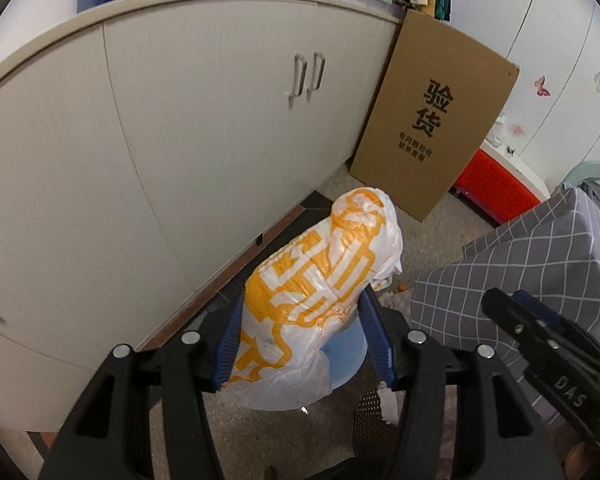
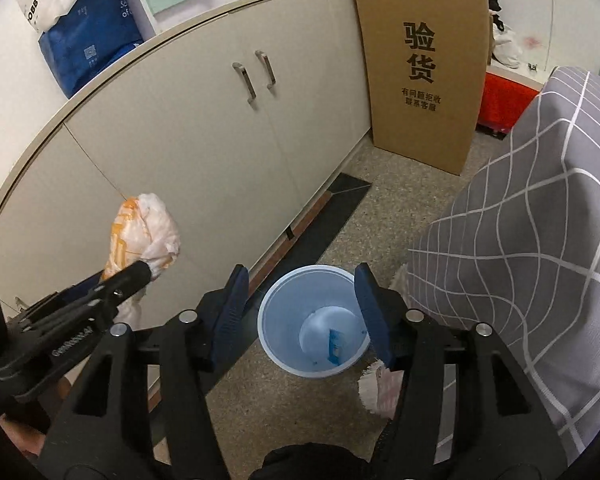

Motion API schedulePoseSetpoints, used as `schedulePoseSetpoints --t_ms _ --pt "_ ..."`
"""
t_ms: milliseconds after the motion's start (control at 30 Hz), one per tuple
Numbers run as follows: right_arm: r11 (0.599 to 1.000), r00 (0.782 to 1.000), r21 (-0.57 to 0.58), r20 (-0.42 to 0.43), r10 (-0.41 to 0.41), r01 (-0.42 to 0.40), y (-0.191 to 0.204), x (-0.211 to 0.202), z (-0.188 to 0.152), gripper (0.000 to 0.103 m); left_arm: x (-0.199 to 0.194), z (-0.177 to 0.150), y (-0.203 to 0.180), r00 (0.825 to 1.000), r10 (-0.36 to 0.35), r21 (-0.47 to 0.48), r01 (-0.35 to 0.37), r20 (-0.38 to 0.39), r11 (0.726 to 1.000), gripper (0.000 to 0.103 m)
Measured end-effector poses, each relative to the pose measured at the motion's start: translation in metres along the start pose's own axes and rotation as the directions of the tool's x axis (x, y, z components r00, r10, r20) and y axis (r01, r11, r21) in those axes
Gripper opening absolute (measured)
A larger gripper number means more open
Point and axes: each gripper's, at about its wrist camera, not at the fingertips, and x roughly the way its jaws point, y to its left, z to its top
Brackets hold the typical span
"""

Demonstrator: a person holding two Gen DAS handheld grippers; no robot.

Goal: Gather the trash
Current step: 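Carry both items over the blue bin and open both grippers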

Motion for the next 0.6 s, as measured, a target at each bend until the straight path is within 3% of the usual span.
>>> schedulePoseSetpoints --t_ms 300,533,600 --pt "0.997 0.993 -0.022 0.089 -0.074 0.076 -0.002 -0.020 -0.005 0.060 0.011 -0.003 -0.017 1.000 -0.011 0.037 0.012 -0.025 0.999 0.055" --pt "0.997 0.984 -0.007 0.164 -0.071 0.073 -0.005 -0.034 -0.001 0.066 0.020 0.004 -0.032 1.000 -0.012 0.070 0.014 -0.028 0.997 0.055" --pt "0.997 0.979 -0.002 0.185 -0.080 0.082 -0.004 -0.038 0.000 0.069 0.021 0.009 -0.038 0.999 -0.042 0.077 0.044 -0.022 0.996 0.062"
